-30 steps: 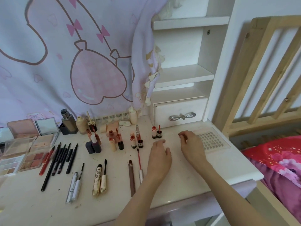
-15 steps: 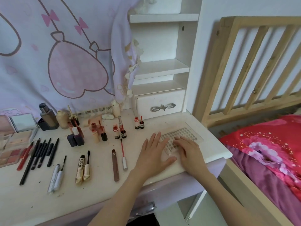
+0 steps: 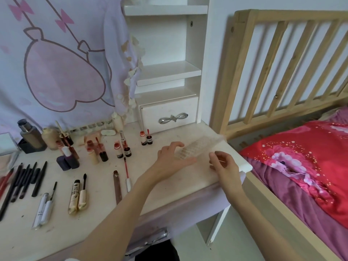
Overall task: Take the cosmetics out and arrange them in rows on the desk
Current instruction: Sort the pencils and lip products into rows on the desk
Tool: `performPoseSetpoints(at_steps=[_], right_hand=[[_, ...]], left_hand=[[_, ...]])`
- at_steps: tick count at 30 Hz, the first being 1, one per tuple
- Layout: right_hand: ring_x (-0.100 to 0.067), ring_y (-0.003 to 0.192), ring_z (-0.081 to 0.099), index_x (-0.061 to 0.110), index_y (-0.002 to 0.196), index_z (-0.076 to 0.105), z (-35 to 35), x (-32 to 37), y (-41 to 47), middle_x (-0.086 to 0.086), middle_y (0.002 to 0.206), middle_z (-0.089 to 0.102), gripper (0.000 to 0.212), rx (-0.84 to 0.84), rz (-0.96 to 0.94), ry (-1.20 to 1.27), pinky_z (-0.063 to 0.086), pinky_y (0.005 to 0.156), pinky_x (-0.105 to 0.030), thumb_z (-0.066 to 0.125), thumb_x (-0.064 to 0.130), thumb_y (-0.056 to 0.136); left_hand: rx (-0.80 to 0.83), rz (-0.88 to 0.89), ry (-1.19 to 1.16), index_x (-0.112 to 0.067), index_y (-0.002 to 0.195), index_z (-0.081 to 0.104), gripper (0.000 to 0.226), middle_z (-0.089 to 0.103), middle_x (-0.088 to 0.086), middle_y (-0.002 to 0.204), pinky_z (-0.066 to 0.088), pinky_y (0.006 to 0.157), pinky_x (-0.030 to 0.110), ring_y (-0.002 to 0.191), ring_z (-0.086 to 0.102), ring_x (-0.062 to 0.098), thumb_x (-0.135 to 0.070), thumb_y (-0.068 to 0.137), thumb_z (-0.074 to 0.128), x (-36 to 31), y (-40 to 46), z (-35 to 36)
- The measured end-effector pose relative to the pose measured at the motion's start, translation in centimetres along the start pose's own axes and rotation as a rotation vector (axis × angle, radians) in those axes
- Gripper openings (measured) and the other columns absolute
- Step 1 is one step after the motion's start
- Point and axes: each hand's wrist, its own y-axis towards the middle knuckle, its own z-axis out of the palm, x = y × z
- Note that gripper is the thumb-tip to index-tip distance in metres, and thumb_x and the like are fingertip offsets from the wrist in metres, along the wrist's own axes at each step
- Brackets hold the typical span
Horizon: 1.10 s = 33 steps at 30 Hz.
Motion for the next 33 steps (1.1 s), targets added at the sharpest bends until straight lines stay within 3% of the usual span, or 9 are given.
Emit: performPoseSetpoints(at_steps=[3,6,9,12,18,23,28,31,33], right_hand=[[-0.015,0.113,0.059,0.010,0.132,0.047,0.5,1.8,0.4,-0.002,0.123,0.060,0.074,0.238,0.047,0.204,0.048,0.096,-0.034,0.060,0.056,0.076],[-0.018,0.118,0.057,0.011,0.129,0.052,1.0,3.6,0.3,-0.005,0.125,0.061,0.059,0.369,0.002,0.361,0.044,0.100,-0.035,0.053,0.050,0.084],[-0.021,0.116,0.058,0.005,0.128,0.051,1.5,4.7,0.1,-0.010,0.122,0.062,0.053,0.415,-0.024,0.489,0.047,0.099,-0.034,0.052,0.043,0.090],[-0.022,0.114,0.059,0.007,0.128,0.049,1.8,5.2,0.0,-0.009,0.116,0.063,0.055,0.442,-0.055,0.494,0.047,0.094,-0.032,0.055,0.042,0.086],[-0.027,0.116,0.058,0.010,0.141,0.033,2.3,5.7,-0.1,-0.014,0.117,0.062,0.098,0.480,-0.073,0.459,0.049,0.097,-0.034,0.076,0.055,0.065],[-0.027,0.116,0.058,0.020,0.145,0.026,2.8,5.0,0.2,-0.022,0.128,0.054,0.099,0.406,-0.091,0.393,0.044,0.102,-0.046,0.075,0.054,0.067],[-0.017,0.109,0.062,0.016,0.136,0.045,2.4,5.3,0.2,-0.005,0.120,0.064,0.056,0.293,-0.102,0.362,0.049,0.091,-0.036,0.062,0.038,0.087],[-0.017,0.104,0.065,0.011,0.119,0.060,2.2,5.6,0.1,0.000,0.114,0.068,0.027,0.281,-0.099,0.317,0.050,0.088,-0.036,0.054,0.016,0.094],[-0.021,0.105,0.065,0.010,0.111,0.062,2.2,5.8,0.0,-0.002,0.112,0.069,0.020,0.281,-0.085,0.330,0.052,0.085,-0.035,0.053,0.011,0.093]], left_hand=[[0.037,0.084,-0.109,-0.050,0.114,0.040,0.064,0.035,-0.005,0.127,0.029,0.099,0.033,0.126,0.027,0.013,-0.074,0.058,0.055,-1.5,-1.0,-0.7],[0.023,0.179,-0.152,-0.053,0.112,0.044,0.060,0.043,-0.007,0.128,0.030,0.105,0.037,0.125,0.033,0.010,-0.078,0.058,0.049,-2.5,-1.8,-1.2],[0.011,0.222,-0.182,-0.058,0.108,0.046,0.051,0.047,-0.009,0.128,0.029,0.108,0.042,0.126,0.036,0.007,-0.078,0.061,0.050,-2.8,-2.1,-1.8],[0.011,0.255,-0.189,-0.055,0.109,0.048,0.050,0.051,-0.012,0.123,0.034,0.102,0.033,0.117,0.043,0.000,-0.074,0.063,0.050,-2.8,-2.7,-2.3],[0.039,0.284,-0.188,-0.043,0.120,0.053,0.049,0.056,-0.016,0.123,0.036,0.106,0.040,0.120,0.047,0.001,-0.064,0.076,0.051,-2.2,-3.7,-3.4],[-0.045,0.422,-0.060,-0.029,0.119,0.060,0.030,0.063,-0.021,0.112,0.041,0.095,0.016,0.107,0.054,-0.008,-0.032,0.089,0.058,-3.3,-4.6,-4.0],[-0.261,0.434,-0.109,-0.021,0.102,0.064,0.018,0.063,-0.018,0.074,0.045,0.066,0.011,0.069,0.057,-0.002,-0.017,0.095,0.048,-3.4,-4.5,-4.3],[-0.170,0.351,-0.428,-0.016,0.106,0.061,0.024,0.068,-0.006,0.098,0.055,0.082,0.024,0.093,0.065,0.006,-0.012,0.099,0.039,-3.1,-5.0,-4.7],[-0.163,0.350,-0.441,-0.016,0.116,0.059,0.026,0.067,-0.002,0.110,0.052,0.088,0.025,0.104,0.063,0.009,-0.010,0.098,0.041,-2.8,-5.0,-4.9]])
